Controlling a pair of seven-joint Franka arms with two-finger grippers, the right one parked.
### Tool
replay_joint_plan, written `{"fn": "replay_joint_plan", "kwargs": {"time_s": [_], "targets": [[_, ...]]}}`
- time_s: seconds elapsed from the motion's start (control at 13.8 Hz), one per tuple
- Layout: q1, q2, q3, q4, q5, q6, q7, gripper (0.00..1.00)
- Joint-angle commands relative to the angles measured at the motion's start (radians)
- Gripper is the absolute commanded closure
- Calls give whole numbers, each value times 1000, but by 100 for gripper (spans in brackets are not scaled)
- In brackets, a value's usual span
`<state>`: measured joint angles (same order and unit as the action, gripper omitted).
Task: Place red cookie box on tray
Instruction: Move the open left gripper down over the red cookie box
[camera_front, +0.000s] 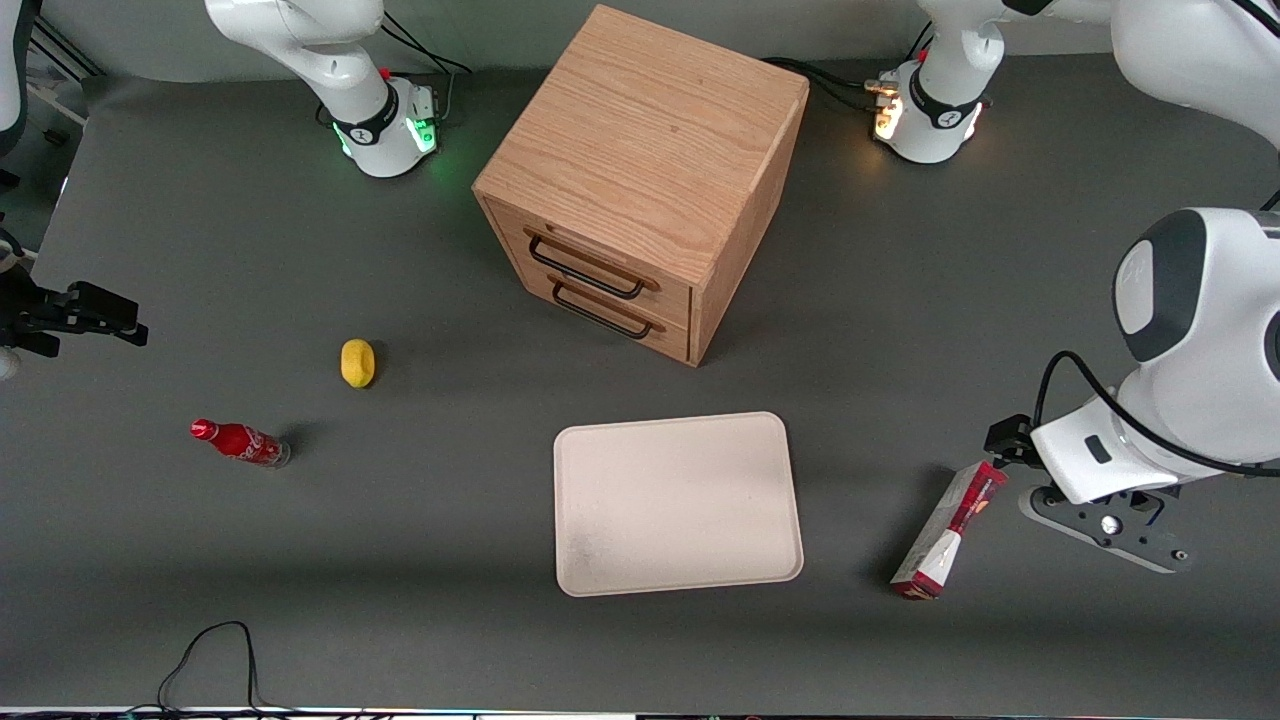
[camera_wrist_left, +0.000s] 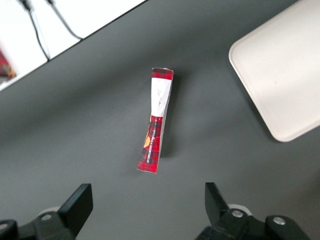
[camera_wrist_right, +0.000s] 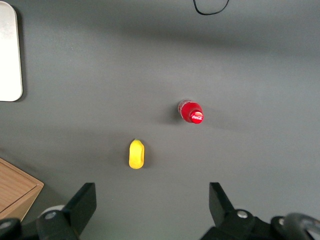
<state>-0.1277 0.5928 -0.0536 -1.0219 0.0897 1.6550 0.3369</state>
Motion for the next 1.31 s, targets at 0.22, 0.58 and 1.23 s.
{"fn": "replay_joint_plan", "kwargs": {"time_s": [0.22,0.58,1.23], "targets": [[-1,9,6,-139,-48,173,85,0],[20,90,8,-199,-44,341,168,0],[22,117,11,-443,-41,606,162,0]]}}
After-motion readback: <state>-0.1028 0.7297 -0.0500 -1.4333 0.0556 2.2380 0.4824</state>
